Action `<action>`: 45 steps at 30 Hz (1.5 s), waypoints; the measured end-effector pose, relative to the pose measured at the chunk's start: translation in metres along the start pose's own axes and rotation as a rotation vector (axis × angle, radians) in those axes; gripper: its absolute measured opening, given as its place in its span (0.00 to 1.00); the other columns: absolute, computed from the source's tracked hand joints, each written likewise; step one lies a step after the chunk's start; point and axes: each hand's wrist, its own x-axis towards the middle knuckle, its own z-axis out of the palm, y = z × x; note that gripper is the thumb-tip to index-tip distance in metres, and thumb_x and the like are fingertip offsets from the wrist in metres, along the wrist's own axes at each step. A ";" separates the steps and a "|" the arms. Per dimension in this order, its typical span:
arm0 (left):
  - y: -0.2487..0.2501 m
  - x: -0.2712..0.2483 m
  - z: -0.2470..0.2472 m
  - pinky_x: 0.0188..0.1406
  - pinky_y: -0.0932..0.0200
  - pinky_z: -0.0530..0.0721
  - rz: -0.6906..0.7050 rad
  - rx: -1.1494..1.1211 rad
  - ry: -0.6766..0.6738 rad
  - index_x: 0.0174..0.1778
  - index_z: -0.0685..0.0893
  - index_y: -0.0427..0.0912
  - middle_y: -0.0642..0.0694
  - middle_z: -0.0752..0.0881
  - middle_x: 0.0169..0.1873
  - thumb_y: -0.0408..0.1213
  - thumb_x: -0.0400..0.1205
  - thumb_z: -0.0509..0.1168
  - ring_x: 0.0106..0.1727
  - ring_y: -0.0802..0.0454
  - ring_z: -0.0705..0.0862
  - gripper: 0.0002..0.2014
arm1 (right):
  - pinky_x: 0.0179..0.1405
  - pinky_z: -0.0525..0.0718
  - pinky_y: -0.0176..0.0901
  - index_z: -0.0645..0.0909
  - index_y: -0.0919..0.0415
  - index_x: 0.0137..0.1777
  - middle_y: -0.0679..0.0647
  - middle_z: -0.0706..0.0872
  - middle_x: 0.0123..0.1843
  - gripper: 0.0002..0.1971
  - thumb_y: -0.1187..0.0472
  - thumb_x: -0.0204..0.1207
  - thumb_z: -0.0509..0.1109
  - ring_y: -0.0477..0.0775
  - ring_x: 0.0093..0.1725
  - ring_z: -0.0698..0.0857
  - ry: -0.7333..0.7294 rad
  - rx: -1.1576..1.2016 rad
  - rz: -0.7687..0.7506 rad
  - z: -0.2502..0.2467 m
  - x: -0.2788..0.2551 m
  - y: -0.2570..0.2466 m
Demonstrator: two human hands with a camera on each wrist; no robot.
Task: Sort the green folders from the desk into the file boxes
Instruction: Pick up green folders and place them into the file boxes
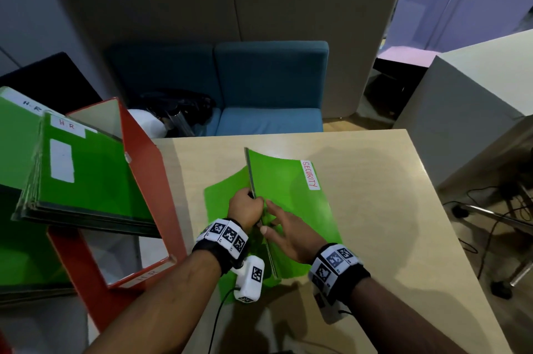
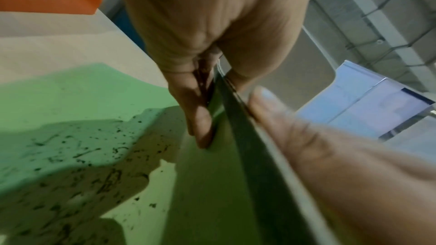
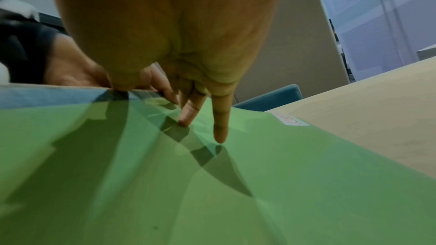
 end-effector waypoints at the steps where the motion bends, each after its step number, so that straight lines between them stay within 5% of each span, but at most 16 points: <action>1: 0.004 -0.002 -0.002 0.45 0.48 0.86 0.020 -0.030 -0.010 0.40 0.83 0.40 0.41 0.87 0.38 0.32 0.78 0.64 0.42 0.42 0.86 0.03 | 0.75 0.70 0.50 0.53 0.57 0.84 0.58 0.68 0.80 0.34 0.46 0.83 0.60 0.55 0.75 0.72 0.009 -0.033 0.007 -0.002 0.001 0.001; 4: 0.015 -0.009 -0.009 0.41 0.46 0.87 0.039 -0.157 -0.013 0.42 0.81 0.43 0.44 0.84 0.36 0.37 0.77 0.66 0.36 0.45 0.82 0.02 | 0.81 0.58 0.52 0.55 0.57 0.83 0.55 0.59 0.84 0.35 0.39 0.82 0.54 0.54 0.83 0.58 0.030 -0.109 -0.015 -0.006 0.006 0.005; 7: 0.029 -0.018 -0.021 0.22 0.57 0.80 0.044 -0.277 -0.026 0.47 0.77 0.40 0.42 0.81 0.38 0.36 0.77 0.65 0.31 0.46 0.80 0.06 | 0.82 0.56 0.51 0.54 0.55 0.84 0.55 0.58 0.85 0.44 0.26 0.74 0.43 0.53 0.83 0.55 0.082 -0.083 -0.046 -0.013 0.014 0.004; 10: 0.042 -0.028 -0.034 0.18 0.62 0.71 0.057 -0.349 -0.030 0.42 0.72 0.42 0.42 0.78 0.34 0.31 0.78 0.62 0.28 0.48 0.76 0.04 | 0.82 0.55 0.49 0.53 0.57 0.84 0.55 0.58 0.84 0.38 0.34 0.80 0.46 0.51 0.83 0.56 0.134 -0.047 -0.123 -0.016 0.023 -0.004; 13: 0.052 -0.037 -0.051 0.22 0.58 0.71 0.078 -0.427 0.012 0.45 0.72 0.42 0.40 0.79 0.37 0.30 0.79 0.60 0.32 0.47 0.77 0.04 | 0.82 0.52 0.42 0.54 0.58 0.83 0.48 0.58 0.83 0.36 0.36 0.81 0.46 0.45 0.82 0.55 0.175 0.068 -0.135 -0.015 0.032 -0.018; 17: 0.058 -0.051 -0.077 0.27 0.53 0.78 0.115 -0.507 0.044 0.47 0.73 0.45 0.43 0.81 0.42 0.27 0.79 0.60 0.37 0.45 0.81 0.08 | 0.79 0.55 0.37 0.58 0.56 0.83 0.44 0.62 0.80 0.49 0.21 0.70 0.43 0.42 0.80 0.59 0.230 0.268 -0.028 -0.018 0.049 -0.020; 20: 0.056 -0.066 -0.096 0.39 0.40 0.87 0.166 -0.534 0.017 0.51 0.74 0.43 0.42 0.83 0.49 0.24 0.80 0.60 0.44 0.44 0.85 0.10 | 0.71 0.65 0.36 0.56 0.56 0.83 0.51 0.63 0.81 0.34 0.39 0.82 0.50 0.45 0.76 0.66 0.177 0.291 0.067 -0.021 0.061 -0.017; 24: 0.042 -0.080 -0.126 0.53 0.40 0.87 0.277 -0.559 0.062 0.54 0.73 0.47 0.45 0.84 0.53 0.21 0.81 0.60 0.55 0.44 0.85 0.15 | 0.54 0.80 0.30 0.54 0.57 0.84 0.53 0.71 0.74 0.32 0.48 0.84 0.59 0.51 0.68 0.75 0.119 0.338 0.125 -0.023 0.074 -0.033; 27: 0.034 -0.092 -0.151 0.49 0.56 0.88 0.362 -0.658 0.084 0.61 0.70 0.54 0.51 0.84 0.55 0.13 0.78 0.57 0.57 0.53 0.86 0.29 | 0.75 0.71 0.50 0.58 0.51 0.83 0.52 0.68 0.80 0.38 0.40 0.76 0.67 0.51 0.78 0.68 0.251 0.265 -0.074 -0.024 0.083 -0.058; 28: 0.032 -0.096 -0.158 0.49 0.58 0.88 0.394 -0.669 0.076 0.64 0.69 0.59 0.54 0.84 0.56 0.10 0.76 0.57 0.57 0.58 0.86 0.35 | 0.77 0.69 0.47 0.58 0.47 0.82 0.50 0.66 0.82 0.38 0.40 0.75 0.68 0.51 0.80 0.66 0.265 0.278 -0.172 -0.021 0.087 -0.070; 31: 0.028 -0.106 -0.171 0.66 0.43 0.82 0.514 -0.569 0.042 0.74 0.68 0.59 0.51 0.81 0.68 0.13 0.72 0.59 0.68 0.57 0.80 0.41 | 0.68 0.74 0.29 0.56 0.46 0.80 0.54 0.61 0.83 0.35 0.43 0.77 0.67 0.52 0.82 0.61 0.231 0.390 -0.415 -0.011 0.087 -0.132; 34: 0.027 -0.118 -0.184 0.70 0.38 0.77 0.560 -0.549 0.104 0.68 0.68 0.72 0.46 0.74 0.72 0.29 0.71 0.64 0.72 0.52 0.76 0.37 | 0.78 0.68 0.46 0.57 0.53 0.82 0.55 0.62 0.83 0.31 0.45 0.82 0.59 0.52 0.83 0.61 0.214 0.461 -0.624 0.003 0.087 -0.186; 38: 0.023 -0.130 -0.219 0.75 0.37 0.72 0.526 -0.779 0.188 0.78 0.70 0.48 0.46 0.77 0.74 0.50 0.79 0.66 0.75 0.51 0.75 0.30 | 0.82 0.56 0.63 0.60 0.48 0.81 0.54 0.58 0.84 0.25 0.51 0.85 0.58 0.56 0.84 0.56 0.152 0.406 -0.783 0.026 0.087 -0.237; 41: 0.019 -0.144 -0.251 0.72 0.55 0.76 0.571 -0.727 0.436 0.71 0.77 0.38 0.50 0.85 0.64 0.44 0.88 0.56 0.68 0.59 0.80 0.19 | 0.80 0.54 0.71 0.55 0.49 0.81 0.56 0.55 0.85 0.28 0.45 0.84 0.56 0.58 0.85 0.52 0.144 0.214 -0.897 0.036 0.092 -0.264; 43: 0.016 -0.156 -0.273 0.59 0.70 0.79 0.604 -0.693 0.608 0.60 0.80 0.41 0.60 0.86 0.50 0.35 0.90 0.53 0.55 0.69 0.83 0.11 | 0.78 0.55 0.74 0.58 0.52 0.81 0.56 0.56 0.84 0.29 0.44 0.83 0.58 0.59 0.85 0.53 0.150 0.140 -0.964 0.040 0.098 -0.278; 45: 0.011 -0.169 -0.295 0.46 0.73 0.78 0.631 -0.640 0.729 0.50 0.80 0.42 0.59 0.81 0.37 0.34 0.90 0.53 0.40 0.69 0.81 0.10 | 0.79 0.56 0.71 0.61 0.55 0.80 0.57 0.57 0.84 0.31 0.43 0.81 0.62 0.60 0.84 0.54 0.137 0.116 -1.015 0.048 0.107 -0.290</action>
